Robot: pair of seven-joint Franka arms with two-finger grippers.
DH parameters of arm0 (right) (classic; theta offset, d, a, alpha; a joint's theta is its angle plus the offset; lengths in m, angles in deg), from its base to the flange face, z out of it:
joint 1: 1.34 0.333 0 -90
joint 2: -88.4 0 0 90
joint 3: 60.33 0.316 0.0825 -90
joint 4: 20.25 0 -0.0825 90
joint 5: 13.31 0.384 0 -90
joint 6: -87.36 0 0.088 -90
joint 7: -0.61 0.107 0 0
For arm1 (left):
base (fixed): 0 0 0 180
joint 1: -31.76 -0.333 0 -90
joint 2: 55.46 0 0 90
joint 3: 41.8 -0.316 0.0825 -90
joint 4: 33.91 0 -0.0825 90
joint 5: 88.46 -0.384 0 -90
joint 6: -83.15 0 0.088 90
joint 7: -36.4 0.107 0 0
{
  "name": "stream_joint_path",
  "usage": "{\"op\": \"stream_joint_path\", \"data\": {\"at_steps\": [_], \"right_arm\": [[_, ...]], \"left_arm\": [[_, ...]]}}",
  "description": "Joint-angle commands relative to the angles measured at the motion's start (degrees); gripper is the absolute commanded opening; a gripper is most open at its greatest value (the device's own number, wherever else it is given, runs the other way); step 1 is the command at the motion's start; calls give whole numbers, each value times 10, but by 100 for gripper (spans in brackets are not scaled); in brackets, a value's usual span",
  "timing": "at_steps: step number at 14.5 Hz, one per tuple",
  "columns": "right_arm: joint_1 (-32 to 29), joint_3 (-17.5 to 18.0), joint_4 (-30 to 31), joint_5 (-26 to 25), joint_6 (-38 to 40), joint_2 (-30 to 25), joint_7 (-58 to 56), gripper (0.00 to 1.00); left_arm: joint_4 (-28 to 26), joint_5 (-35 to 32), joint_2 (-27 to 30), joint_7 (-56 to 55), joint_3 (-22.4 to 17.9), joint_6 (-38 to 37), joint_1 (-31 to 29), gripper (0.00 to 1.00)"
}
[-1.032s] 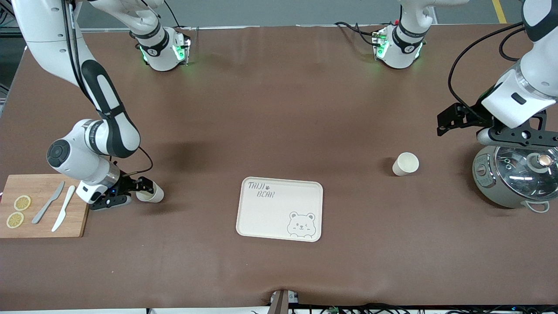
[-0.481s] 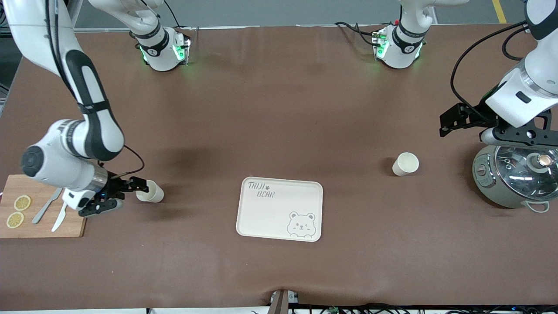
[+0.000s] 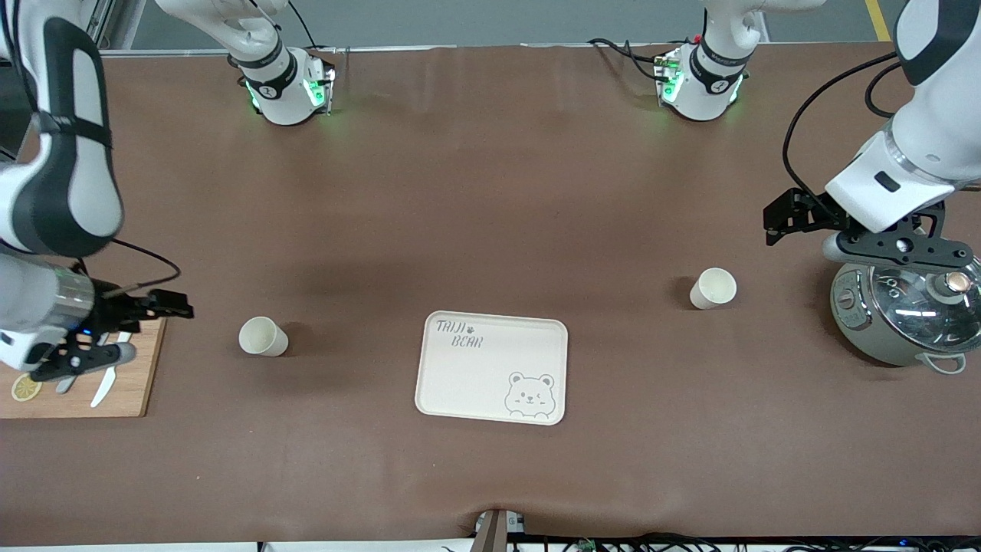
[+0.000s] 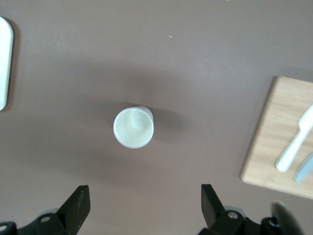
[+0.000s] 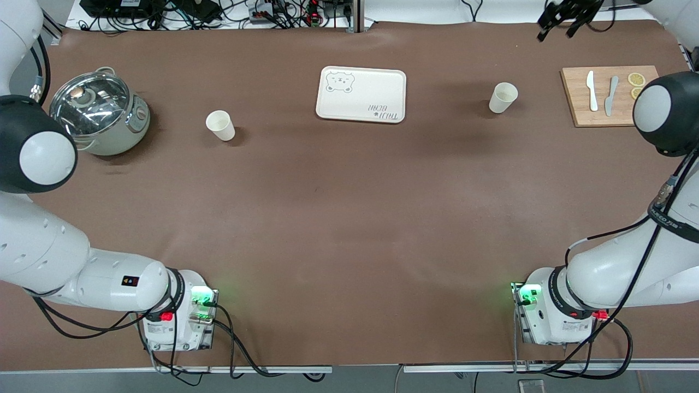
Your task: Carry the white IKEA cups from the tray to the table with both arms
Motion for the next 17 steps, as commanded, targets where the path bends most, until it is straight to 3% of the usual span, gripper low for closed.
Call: {"op": "stream_joint_path", "data": {"at_steps": [1,5,17], "right_arm": [[-6,0,-16,-16,49,-45,34,100],[-6,-22,-16,-18,77,-85,84,100],[-4,-20,-11,-20,48,-71,108,100]], "left_arm": [[14,-14,-6,18,0,-1,1,100],[14,-13,-5,20,-1,-1,-2,100],[14,10,-2,34,0,-1,0,100]]}}
